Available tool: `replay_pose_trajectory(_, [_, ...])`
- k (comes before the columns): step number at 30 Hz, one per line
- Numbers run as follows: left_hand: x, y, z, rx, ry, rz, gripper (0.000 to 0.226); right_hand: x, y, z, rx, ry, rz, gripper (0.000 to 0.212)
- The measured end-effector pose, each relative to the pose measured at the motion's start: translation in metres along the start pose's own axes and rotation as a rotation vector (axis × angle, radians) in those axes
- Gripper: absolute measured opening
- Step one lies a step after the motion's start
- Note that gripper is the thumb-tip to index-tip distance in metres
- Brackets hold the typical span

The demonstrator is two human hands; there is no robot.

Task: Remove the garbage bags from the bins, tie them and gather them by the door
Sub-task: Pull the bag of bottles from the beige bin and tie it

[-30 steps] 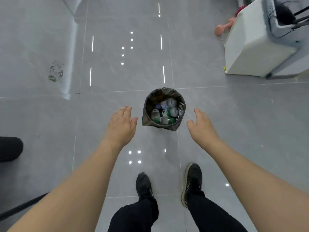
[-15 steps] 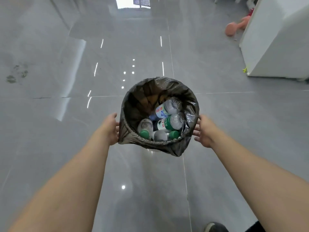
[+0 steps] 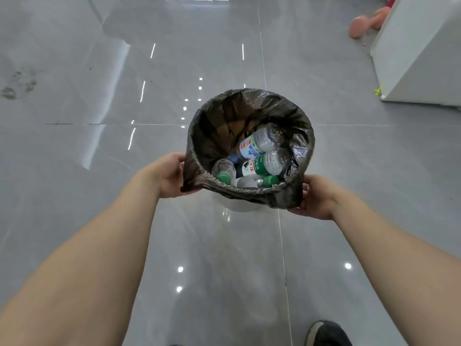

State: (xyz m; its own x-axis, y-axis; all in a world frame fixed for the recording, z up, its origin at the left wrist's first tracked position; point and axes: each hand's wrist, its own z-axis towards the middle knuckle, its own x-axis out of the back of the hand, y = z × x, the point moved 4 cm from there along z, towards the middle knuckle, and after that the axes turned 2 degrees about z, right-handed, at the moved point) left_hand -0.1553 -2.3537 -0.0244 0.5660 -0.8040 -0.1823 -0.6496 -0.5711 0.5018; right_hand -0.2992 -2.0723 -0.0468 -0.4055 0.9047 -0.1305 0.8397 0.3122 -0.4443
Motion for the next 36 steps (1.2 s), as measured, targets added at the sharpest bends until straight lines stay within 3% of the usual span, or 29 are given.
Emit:
replay_pose_trajectory(6, [0.012,0.000,-0.014,-0.034,0.011,-0.069,0.032,-0.006,-0.023,-0.027,0.078,-0.057,0.096,0.052])
replay_pose_trajectory(12, [0.031,0.035,-0.045,-0.194,0.018,-0.209,0.022,-0.009,-0.051,-0.050,0.144,0.021,0.074,0.031])
replay_pose_trajectory(16, [0.008,0.058,-0.065,-0.365,-0.009,-0.373,0.004,-0.011,-0.068,-0.063,0.213,0.235,0.005,0.031])
replay_pose_trajectory(21, [-0.033,0.070,-0.072,-0.384,0.054,-0.308,0.012,-0.025,-0.096,-0.077,0.627,0.386,-0.073,0.020])
replay_pose_trajectory(24, [-0.052,0.073,-0.079,-0.392,0.075,-0.291,0.019,-0.047,-0.102,-0.090,0.779,0.244,-0.028,0.018])
replay_pose_trajectory(31, [-0.055,0.089,-0.089,-0.546,0.034,-0.387,0.011,-0.071,-0.111,-0.105,0.773,-0.157,0.330,0.023])
replay_pose_trajectory(36, [-0.038,0.077,-0.081,-0.478,0.325,0.245,0.017,-0.068,-0.112,-0.105,0.697,-0.166,0.423,0.025])
